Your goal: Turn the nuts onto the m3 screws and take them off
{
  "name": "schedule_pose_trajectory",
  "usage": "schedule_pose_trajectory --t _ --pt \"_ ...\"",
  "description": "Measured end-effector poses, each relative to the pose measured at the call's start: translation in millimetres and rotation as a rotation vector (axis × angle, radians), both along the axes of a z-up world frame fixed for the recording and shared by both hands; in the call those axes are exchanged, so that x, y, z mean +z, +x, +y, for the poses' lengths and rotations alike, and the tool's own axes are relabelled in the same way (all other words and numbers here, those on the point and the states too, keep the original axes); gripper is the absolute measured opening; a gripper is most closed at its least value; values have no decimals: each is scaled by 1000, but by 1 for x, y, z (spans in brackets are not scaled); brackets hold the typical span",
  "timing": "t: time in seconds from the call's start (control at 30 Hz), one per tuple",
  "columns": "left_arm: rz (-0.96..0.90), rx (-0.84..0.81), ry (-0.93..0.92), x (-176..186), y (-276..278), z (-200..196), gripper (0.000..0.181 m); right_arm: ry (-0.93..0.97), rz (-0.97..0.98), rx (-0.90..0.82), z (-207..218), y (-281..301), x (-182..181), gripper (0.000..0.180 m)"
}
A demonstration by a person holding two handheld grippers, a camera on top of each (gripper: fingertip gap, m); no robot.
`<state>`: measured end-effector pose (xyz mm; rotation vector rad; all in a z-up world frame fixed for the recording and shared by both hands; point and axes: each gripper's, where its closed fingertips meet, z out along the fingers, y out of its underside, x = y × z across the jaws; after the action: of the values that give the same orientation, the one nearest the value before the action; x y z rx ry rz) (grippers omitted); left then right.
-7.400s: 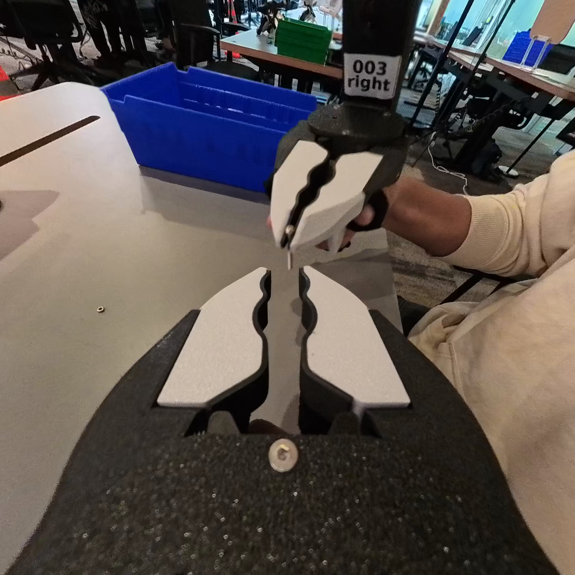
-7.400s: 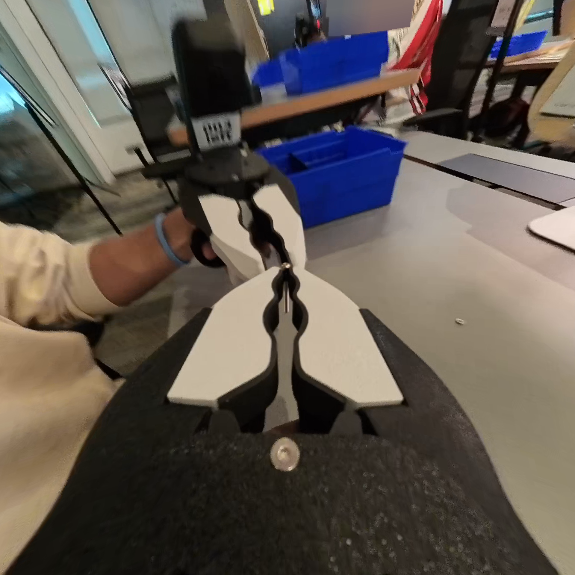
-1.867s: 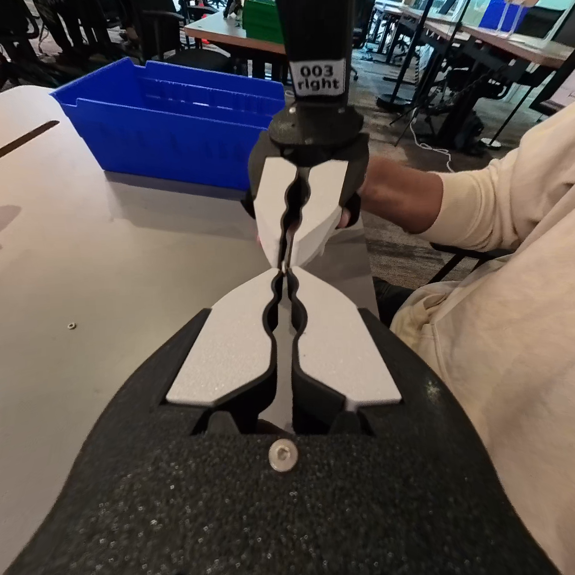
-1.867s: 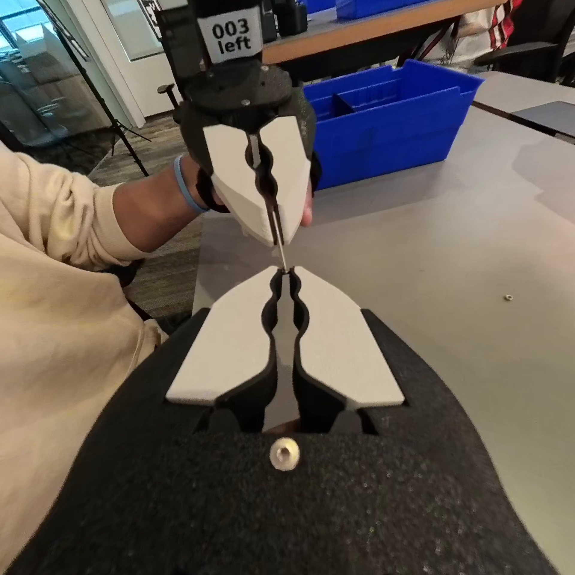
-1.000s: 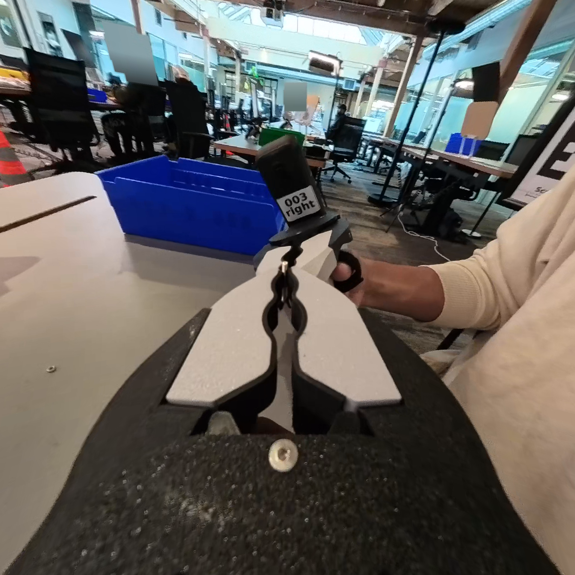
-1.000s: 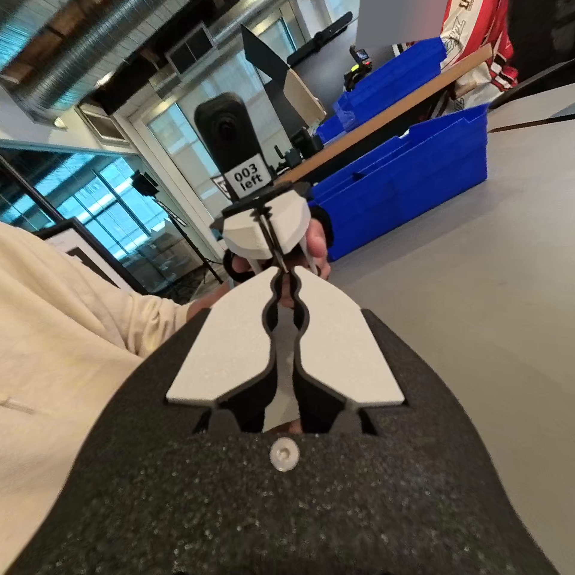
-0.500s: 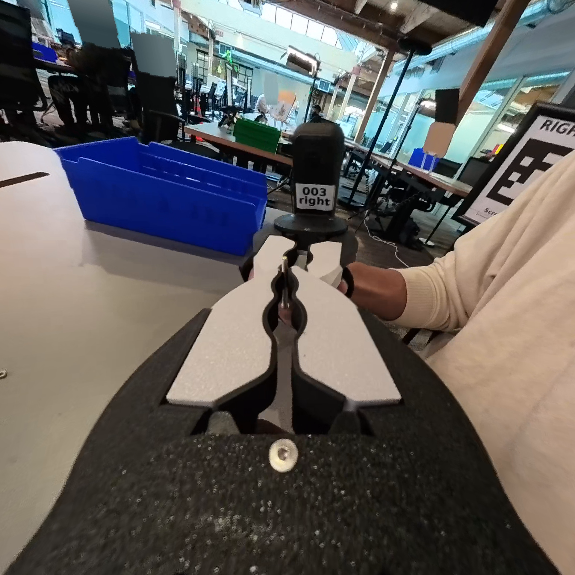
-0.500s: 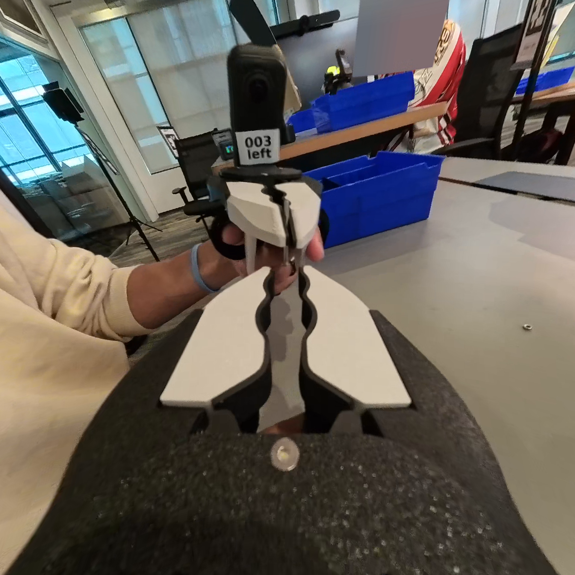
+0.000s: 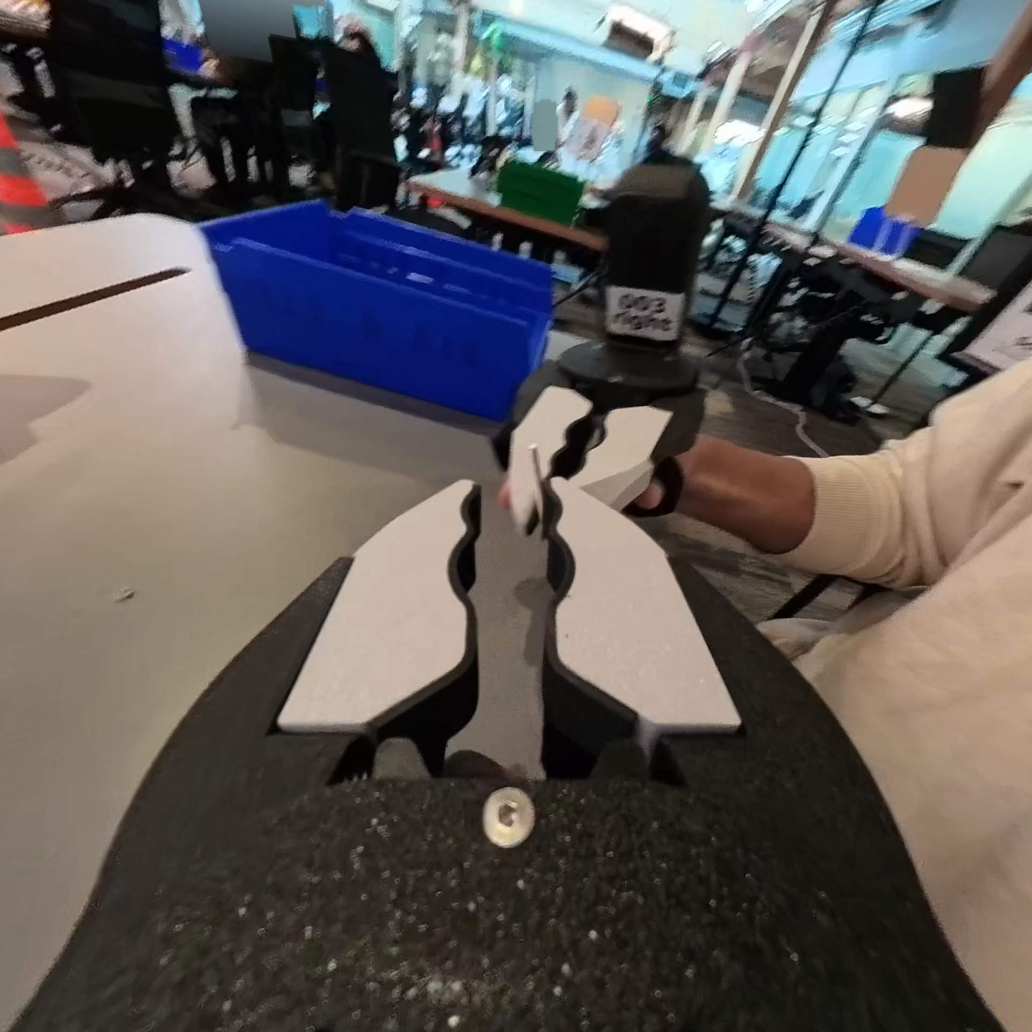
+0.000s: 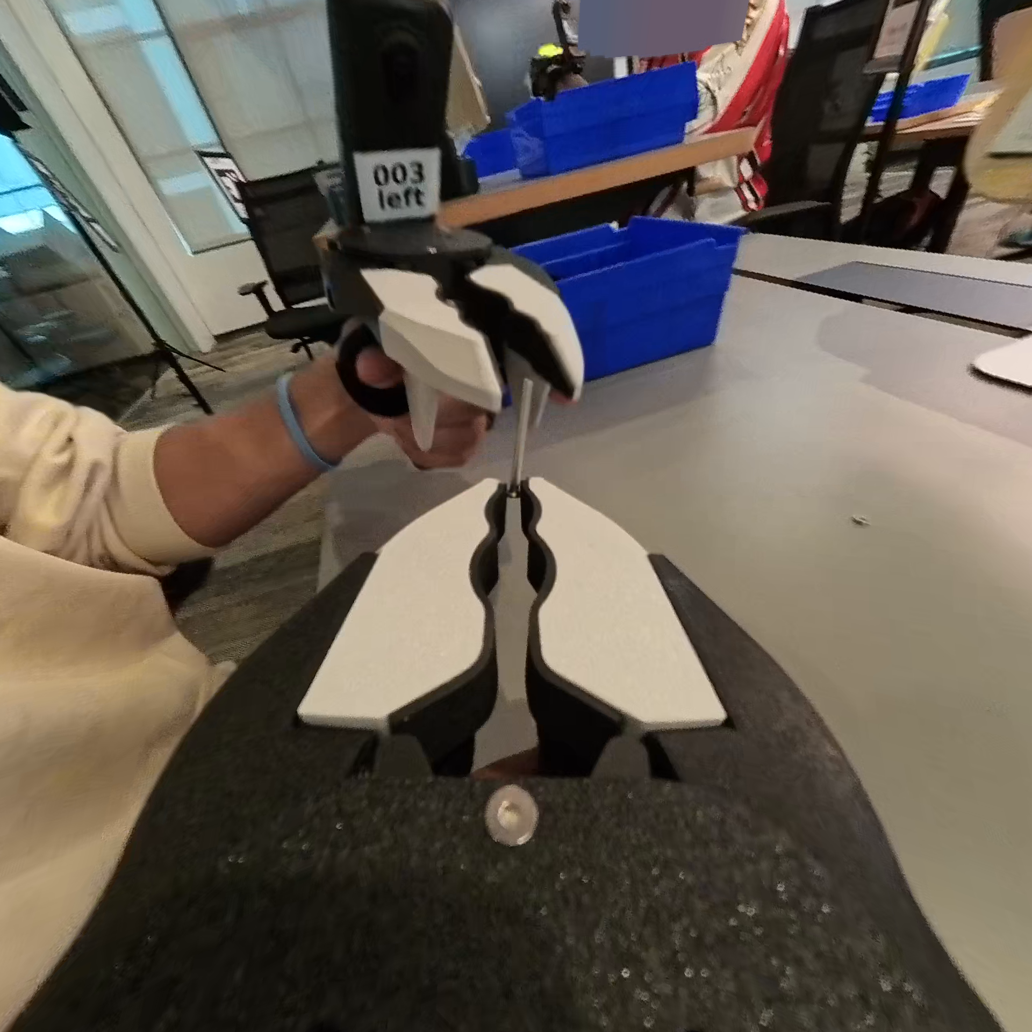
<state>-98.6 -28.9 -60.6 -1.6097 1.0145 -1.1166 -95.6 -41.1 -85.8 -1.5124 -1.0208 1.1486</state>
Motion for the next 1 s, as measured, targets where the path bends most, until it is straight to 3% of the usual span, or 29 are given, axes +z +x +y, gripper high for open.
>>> schedule_pose_trajectory --t 0.13,0.23,0.33,0.4,0.5,0.67,0.73,0.9,0.97,1.0 --pt "183 142 -43 -19 -18 32 34 22 -28 -121 19 19 -8 5" --pt "419 201 -36 -38 -27 53 51 64 -48 -192 27 28 -13 5" --pt "671 196 1 -61 -34 68 48 80 -34 -206 27 30 -14 5" --pt "719 195 -19 -70 -35 77 46 79 -24 -201 26 32 -13 4" --pt "639 261 -22 -69 -31 91 39 88 -37 -207 26 37 -14 5" --pt "298 344 -22 -46 -27 83 18 53 3 -199 27 44 -11 4" --pt "182 410 -10 -39 -33 78 18 40 15 -194 28 45 -10 5" --pt "208 575 -38 -58 -56 72 19 28 26 -189 28 46 -10 5" --pt "189 656 -33 -55 -64 75 0 28 20 -186 27 45 -11 5" --pt "132 676 -39 -49 -64 75 0 30 14 -185 27 45 -11 5"
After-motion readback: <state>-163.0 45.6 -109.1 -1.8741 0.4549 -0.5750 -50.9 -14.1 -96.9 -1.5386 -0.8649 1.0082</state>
